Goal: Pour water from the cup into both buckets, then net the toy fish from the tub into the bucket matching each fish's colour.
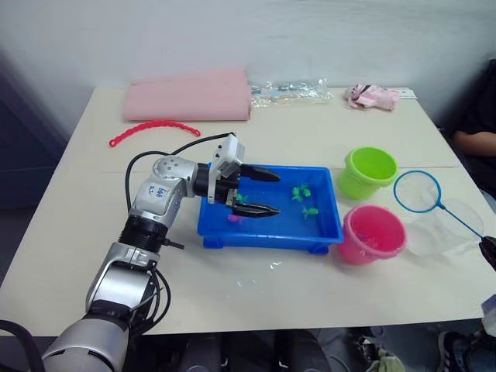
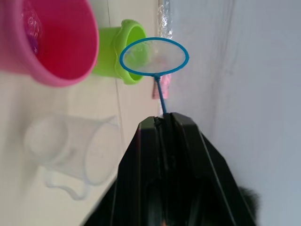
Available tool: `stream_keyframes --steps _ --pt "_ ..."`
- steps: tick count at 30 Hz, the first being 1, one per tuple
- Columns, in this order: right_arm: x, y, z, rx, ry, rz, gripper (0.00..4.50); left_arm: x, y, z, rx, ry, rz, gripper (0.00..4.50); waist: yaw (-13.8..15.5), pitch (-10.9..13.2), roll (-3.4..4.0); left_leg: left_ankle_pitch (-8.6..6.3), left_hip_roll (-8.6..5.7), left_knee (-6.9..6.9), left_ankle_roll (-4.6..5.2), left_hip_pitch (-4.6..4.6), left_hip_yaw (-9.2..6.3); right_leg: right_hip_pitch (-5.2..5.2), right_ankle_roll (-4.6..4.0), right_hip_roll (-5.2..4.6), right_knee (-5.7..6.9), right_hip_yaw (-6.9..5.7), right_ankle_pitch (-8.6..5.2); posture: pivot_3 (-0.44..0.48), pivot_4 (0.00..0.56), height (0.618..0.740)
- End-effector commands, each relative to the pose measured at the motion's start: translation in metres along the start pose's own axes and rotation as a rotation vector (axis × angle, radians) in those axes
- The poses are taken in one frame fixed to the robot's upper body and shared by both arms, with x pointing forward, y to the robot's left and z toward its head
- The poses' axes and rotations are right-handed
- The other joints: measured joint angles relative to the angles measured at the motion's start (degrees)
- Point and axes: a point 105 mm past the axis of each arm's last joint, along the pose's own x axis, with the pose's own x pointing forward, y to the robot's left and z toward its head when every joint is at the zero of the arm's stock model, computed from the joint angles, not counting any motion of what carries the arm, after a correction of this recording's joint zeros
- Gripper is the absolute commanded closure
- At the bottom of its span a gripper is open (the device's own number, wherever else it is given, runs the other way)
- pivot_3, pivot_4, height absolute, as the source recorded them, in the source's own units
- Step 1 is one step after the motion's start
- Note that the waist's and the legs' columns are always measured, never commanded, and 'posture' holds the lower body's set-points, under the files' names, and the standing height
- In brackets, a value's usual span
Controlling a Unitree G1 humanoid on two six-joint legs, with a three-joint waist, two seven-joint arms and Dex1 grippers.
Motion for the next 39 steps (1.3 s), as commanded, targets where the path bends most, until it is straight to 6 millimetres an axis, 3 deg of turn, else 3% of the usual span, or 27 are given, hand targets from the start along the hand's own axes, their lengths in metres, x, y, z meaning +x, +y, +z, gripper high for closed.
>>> stream_keyframes --steps 1,4,6,12,15,19,22,31,39 --pt "0.010 -0.007 0.007 0.348 -0.061 -0.007 4.50 -0.016 0.003 0.005 0.025 0.016 0.042 0.03 0.0 0.0 0.02 -0.01 0.01 0.00 0.01 0.01 -0.02 0.03 0.00 -0.02 -0.01 0.00 0.00 0.000 0.150 0.738" --pt "0.028 -0.001 0.026 0.620 -0.175 0.123 4.50 -0.035 0.002 -0.006 0.000 0.065 0.082 0.03 -0.1 0.0 0.07 -0.03 0.00 0.00 0.06 0.06 -0.11 0.15 -0.01 -0.07 -0.07 0.03 0.00 0.000 0.150 0.738" --pt "0.042 0.003 0.039 0.705 -0.233 0.217 4.50 -0.051 -0.003 -0.014 -0.023 0.103 0.101 0.03 -0.7 0.0 0.16 -0.06 0.04 -0.01 0.06 0.11 -0.23 0.31 -0.03 -0.07 -0.22 0.06 0.00 0.000 0.150 0.738" --pt "0.090 0.007 0.077 0.756 -0.391 0.428 4.50 -0.091 -0.017 -0.027 -0.067 0.202 0.182 0.03 -1.4 0.0 0.22 -0.08 0.02 -0.07 0.00 0.03 -0.40 0.36 -0.08 -0.06 -0.34 -0.06 -0.02 0.000 0.150 0.738" --pt "0.123 0.015 0.094 0.659 -0.447 0.497 4.50 -0.113 -0.026 -0.033 -0.089 0.257 0.253 0.03 -1.6 0.0 0.27 -0.11 0.03 -0.04 -0.01 0.03 -0.39 0.36 -0.08 -0.05 -0.39 -0.15 -0.02 0.000 0.150 0.738" --pt "0.155 0.022 0.100 0.522 -0.433 0.496 4.50 -0.123 -0.034 -0.038 -0.109 0.281 0.310 0.03 -1.2 0.1 0.32 -0.13 0.01 -0.07 -0.05 -0.06 -0.39 0.30 -0.07 -0.04 -0.40 -0.30 -0.03 0.000 0.150 0.738" --pt "0.175 0.030 0.116 0.359 -0.504 0.510 4.50 -0.131 -0.044 -0.041 -0.137 0.290 0.375 0.03 -1.4 0.1 0.32 -0.15 -0.05 -0.05 0.00 -0.20 -0.38 0.28 -0.01 -0.06 -0.33 -0.53 0.01 0.000 0.150 0.738" --pt "0.200 0.049 0.148 0.140 -0.657 0.522 4.50 -0.142 -0.054 -0.038 -0.147 0.313 0.467 0.03 -1.4 0.1 0.33 -0.15 0.00 -0.03 -0.02 -0.15 -0.31 0.28 0.04 -0.01 -0.27 -0.53 0.03 0.000 0.150 0.738" --pt "0.208 0.061 0.141 -0.046 -0.686 0.494 4.50 -0.142 -0.056 -0.035 -0.141 0.314 0.479 0.03 -1.5 0.1 0.34 -0.16 0.00 -0.05 -0.05 -0.14 -0.27 0.27 0.04 -0.01 -0.27 -0.51 0.03 0.000 0.150 0.738"
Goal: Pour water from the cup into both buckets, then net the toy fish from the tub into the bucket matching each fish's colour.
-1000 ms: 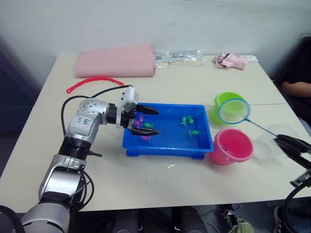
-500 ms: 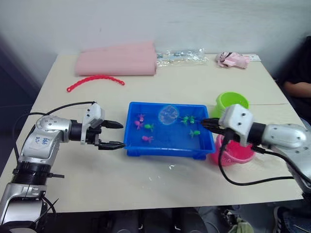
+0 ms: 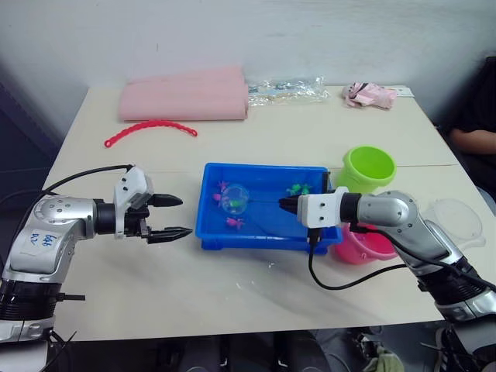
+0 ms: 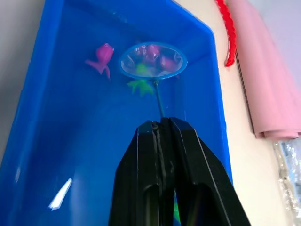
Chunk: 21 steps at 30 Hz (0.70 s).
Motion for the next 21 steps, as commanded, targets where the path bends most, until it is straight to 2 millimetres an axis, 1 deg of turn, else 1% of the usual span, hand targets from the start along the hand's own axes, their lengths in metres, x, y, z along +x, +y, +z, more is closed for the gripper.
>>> stream_keyframes --steps 1,3,7,13,14,17,19,21 --pt "-0.003 -0.006 0.001 -0.110 -0.001 -0.015 4.50 -0.005 -0.001 0.011 0.040 -0.024 0.013 0.03 0.0 0.0 0.00 0.00 0.01 0.00 0.00 0.01 0.01 0.00 0.00 0.00 0.00 0.00 0.00 0.000 0.150 0.738" --pt "-0.003 -0.004 -0.002 -0.133 0.006 -0.009 4.50 -0.005 -0.001 0.012 0.041 -0.026 0.013 0.03 -0.1 0.0 0.00 0.01 0.02 0.00 -0.02 0.03 0.02 0.00 0.00 0.01 0.02 0.02 0.00 0.000 0.150 0.738" --pt "-0.004 0.008 -0.004 -0.157 0.000 0.027 4.50 -0.003 0.000 0.013 0.046 -0.028 0.008 0.03 -0.2 0.0 0.00 0.01 0.03 -0.01 -0.03 0.06 0.06 0.00 0.00 0.02 0.03 0.05 0.00 0.000 0.150 0.738" --pt "-0.007 0.025 0.001 -0.034 -0.051 0.044 4.50 0.002 0.002 0.017 0.057 -0.034 -0.005 0.03 -0.1 0.0 0.00 0.00 0.03 -0.01 -0.04 0.07 0.08 0.01 0.00 0.02 0.02 0.07 0.00 0.000 0.150 0.738" --pt "-0.007 0.026 0.002 0.013 -0.059 0.038 4.50 0.003 0.002 0.017 0.059 -0.036 -0.007 0.03 0.0 0.0 0.00 0.00 0.03 -0.01 -0.04 0.08 0.09 0.01 0.00 0.02 0.04 0.09 0.00 0.000 0.150 0.738" --pt "-0.010 0.026 0.009 0.265 -0.106 0.013 4.50 0.006 0.004 0.019 0.064 -0.043 -0.015 0.03 0.0 0.0 0.00 0.00 0.05 -0.01 -0.04 0.10 0.08 0.03 0.00 0.03 0.06 0.09 0.00 0.000 0.150 0.738" --pt "-0.012 0.027 0.012 0.349 -0.117 0.017 4.50 0.007 0.005 0.020 0.065 -0.046 -0.018 0.03 0.1 0.0 0.00 0.00 0.05 -0.01 -0.04 0.10 0.07 0.03 0.00 0.03 0.07 0.09 0.00 0.000 0.150 0.738" --pt "-0.016 0.031 0.014 0.509 -0.138 0.034 4.50 0.010 0.005 0.022 0.066 -0.062 -0.025 0.03 0.0 0.0 0.00 0.00 0.04 -0.01 -0.03 0.10 0.08 0.03 0.00 0.03 0.06 0.09 0.00 0.000 0.150 0.738"
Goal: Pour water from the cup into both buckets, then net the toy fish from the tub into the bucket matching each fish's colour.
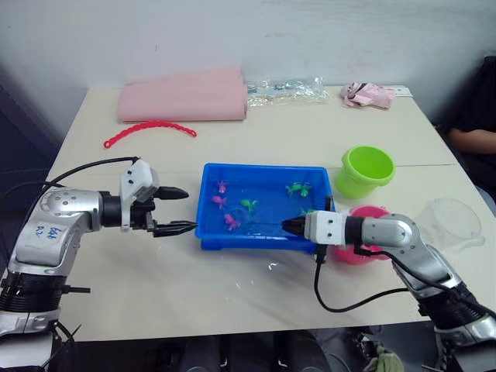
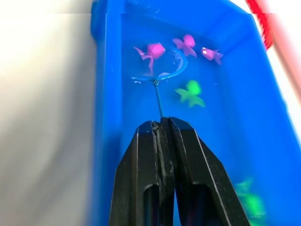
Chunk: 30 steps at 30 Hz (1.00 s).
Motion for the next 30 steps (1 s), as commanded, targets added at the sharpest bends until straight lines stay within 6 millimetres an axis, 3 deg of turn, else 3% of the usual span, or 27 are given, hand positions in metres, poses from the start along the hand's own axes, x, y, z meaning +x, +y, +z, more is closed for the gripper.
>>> stream_keyframes --steps 1,6,10,13,19,23,30 --pt "-0.013 -0.002 0.016 0.250 -0.076 -0.010 4.50 0.003 0.003 0.012 0.036 -0.048 -0.005 0.03 0.0 0.0 0.00 0.00 0.00 0.00 0.00 0.00 0.00 0.00 0.00 0.00 -0.01 0.00 0.00 0.000 0.150 0.738" --pt "-0.031 -0.003 0.029 0.435 -0.116 -0.030 4.50 0.011 0.004 0.025 0.018 -0.127 -0.037 0.03 0.2 0.0 0.00 0.00 0.00 0.00 0.00 0.00 -0.03 0.00 0.00 -0.01 0.00 -0.02 0.00 0.000 0.150 0.738" --pt "-0.049 -0.007 0.035 0.497 -0.098 -0.090 4.50 0.018 -0.007 0.037 0.005 -0.180 -0.135 0.03 0.3 0.0 0.00 -0.02 -0.03 -0.03 0.02 -0.02 -0.04 0.00 0.00 -0.03 -0.04 -0.03 0.00 0.000 0.150 0.738" --pt "-0.067 -0.005 0.037 0.535 -0.073 -0.138 4.50 0.026 -0.004 0.049 0.009 -0.232 -0.162 0.03 0.5 0.0 -0.01 -0.02 -0.03 -0.03 0.02 -0.02 -0.05 0.01 0.00 -0.02 -0.05 -0.04 0.00 0.000 0.150 0.738" --pt "-0.101 0.008 0.042 0.564 -0.028 -0.207 4.50 0.045 -0.006 0.061 0.046 -0.260 -0.252 0.03 0.7 0.0 0.00 -0.03 -0.04 -0.03 0.05 -0.01 -0.02 0.02 0.01 -0.01 -0.06 -0.03 0.00 0.000 0.150 0.738" --pt "-0.133 0.022 0.043 0.582 0.016 -0.293 4.50 0.065 -0.016 0.073 0.073 -0.294 -0.351 0.03 2.1 0.0 0.01 -0.04 -0.06 -0.07 0.06 -0.04 -0.06 0.03 0.01 0.02 -0.15 -0.07 0.01 0.000 0.150 0.738" --pt "-0.182 0.042 0.039 0.649 0.108 -0.508 4.50 0.094 -0.038 0.085 0.119 -0.317 -0.519 0.03 1.8 0.0 -0.03 -0.07 -0.15 0.01 0.22 -0.02 -0.01 0.15 0.21 0.00 -0.27 0.09 0.11 0.000 0.150 0.738"
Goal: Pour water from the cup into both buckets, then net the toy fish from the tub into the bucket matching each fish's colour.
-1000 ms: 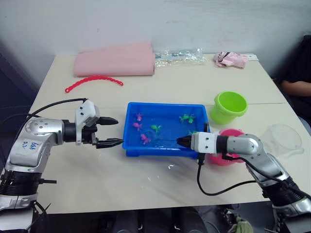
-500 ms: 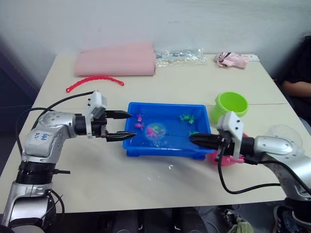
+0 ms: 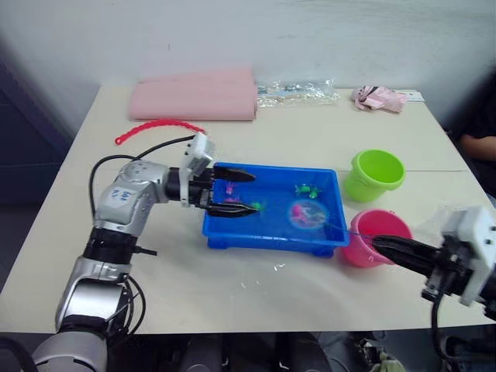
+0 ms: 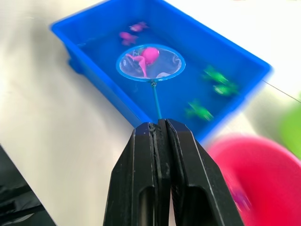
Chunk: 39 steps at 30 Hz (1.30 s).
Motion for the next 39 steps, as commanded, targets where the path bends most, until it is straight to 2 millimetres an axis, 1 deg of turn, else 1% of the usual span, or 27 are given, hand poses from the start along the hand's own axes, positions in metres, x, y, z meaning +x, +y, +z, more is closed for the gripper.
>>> stream_keyframes --steps 1,7,11,14,19,20,22,25,27,32,34,37,39 --pt "-0.022 0.000 0.007 -0.027 -0.030 -0.095 4.50 0.012 -0.003 0.006 0.044 0.000 -0.076 0.03 -0.2 0.0 0.00 0.00 0.01 0.00 0.00 0.01 0.00 -0.01 0.00 0.01 0.00 0.01 0.00 0.000 0.150 0.738" --pt "-0.058 -0.003 -0.002 -0.044 0.018 -0.280 4.50 0.028 -0.002 0.002 0.064 0.009 -0.147 0.03 -0.3 0.0 0.02 -0.01 0.04 -0.04 -0.01 0.07 0.06 -0.06 -0.03 0.01 -0.09 0.10 -0.02 0.000 0.150 0.738" --pt "-0.069 -0.006 -0.007 -0.107 0.065 -0.364 4.50 0.031 0.001 0.002 0.069 0.008 -0.159 0.03 -0.3 0.0 0.02 -0.06 0.04 -0.04 0.01 0.07 0.11 -0.08 -0.03 -0.01 -0.13 0.19 -0.02 0.000 0.150 0.738" --pt "-0.072 -0.010 -0.008 -0.220 0.116 -0.413 4.50 0.033 0.004 0.001 0.072 0.009 -0.161 0.03 -0.3 0.0 0.02 -0.07 0.04 -0.04 0.00 0.07 0.12 -0.11 -0.03 -0.01 -0.13 0.20 -0.02 0.000 0.150 0.738" --pt "-0.074 -0.020 -0.012 -0.602 0.276 -0.455 4.50 0.035 0.008 0.001 0.078 0.009 -0.166 0.03 -0.3 0.0 0.02 -0.09 0.03 -0.05 -0.01 0.07 0.15 -0.13 -0.03 0.00 -0.15 0.20 -0.02 0.000 0.150 0.738" --pt "-0.074 -0.021 -0.014 -0.717 0.315 -0.439 4.50 0.035 0.009 0.001 0.079 0.008 -0.166 0.03 -0.3 0.0 0.02 -0.08 0.02 -0.05 -0.01 0.06 0.17 -0.15 -0.03 0.00 -0.15 0.20 -0.02 0.000 0.150 0.738" --pt "-0.073 -0.022 -0.017 -0.874 0.359 -0.415 4.50 0.035 0.009 0.001 0.081 0.007 -0.164 0.03 -0.3 0.0 0.01 -0.08 0.01 -0.04 -0.02 0.06 0.20 -0.15 -0.03 0.00 -0.15 0.20 -0.02 0.000 0.150 0.738" --pt "-0.076 -0.027 -0.018 -1.034 0.390 -0.429 4.50 0.035 0.011 0.002 0.084 0.005 -0.161 0.03 -0.3 0.0 0.01 -0.08 0.01 -0.04 -0.02 0.07 0.20 -0.15 -0.02 0.00 -0.14 0.20 -0.02 0.000 0.150 0.738" --pt "-0.072 -0.027 -0.019 -1.175 0.424 -0.387 4.50 0.034 0.011 0.002 0.086 0.005 -0.158 0.03 -0.4 0.0 0.01 -0.08 0.02 -0.03 -0.03 0.07 0.21 -0.15 -0.02 0.00 -0.13 0.21 -0.02 0.000 0.150 0.738" --pt "-0.070 -0.027 -0.020 -1.401 0.418 -0.356 4.50 0.034 0.012 0.000 0.106 0.021 -0.149 0.03 -0.4 0.0 0.01 -0.06 0.04 -0.02 -0.05 0.10 0.21 -0.15 -0.04 0.01 -0.11 0.23 -0.03 0.000 0.150 0.738" --pt "-0.071 -0.027 -0.023 -1.482 0.432 -0.322 4.50 0.034 0.013 -0.002 0.113 0.027 -0.147 0.03 -0.4 0.0 0.01 -0.06 0.03 -0.03 -0.05 0.09 0.22 -0.15 -0.04 0.01 -0.11 0.24 -0.03 0.000 0.150 0.738" --pt "-0.074 -0.033 -0.018 -1.593 0.444 -0.355 4.50 0.033 0.014 -0.001 0.111 0.026 -0.143 0.03 -0.4 0.0 0.01 -0.06 0.04 -0.02 -0.05 0.10 0.22 -0.14 -0.04 0.01 -0.11 0.25 -0.03 0.000 0.150 0.738" --pt "-0.074 -0.034 -0.014 -1.630 0.436 -0.362 4.50 0.032 0.014 -0.001 0.112 0.027 -0.137 0.03 -0.5 0.0 0.01 -0.06 0.04 -0.02 -0.05 0.10 0.22 -0.14 -0.05 0.01 -0.10 0.24 -0.03 0.000 0.150 0.738"
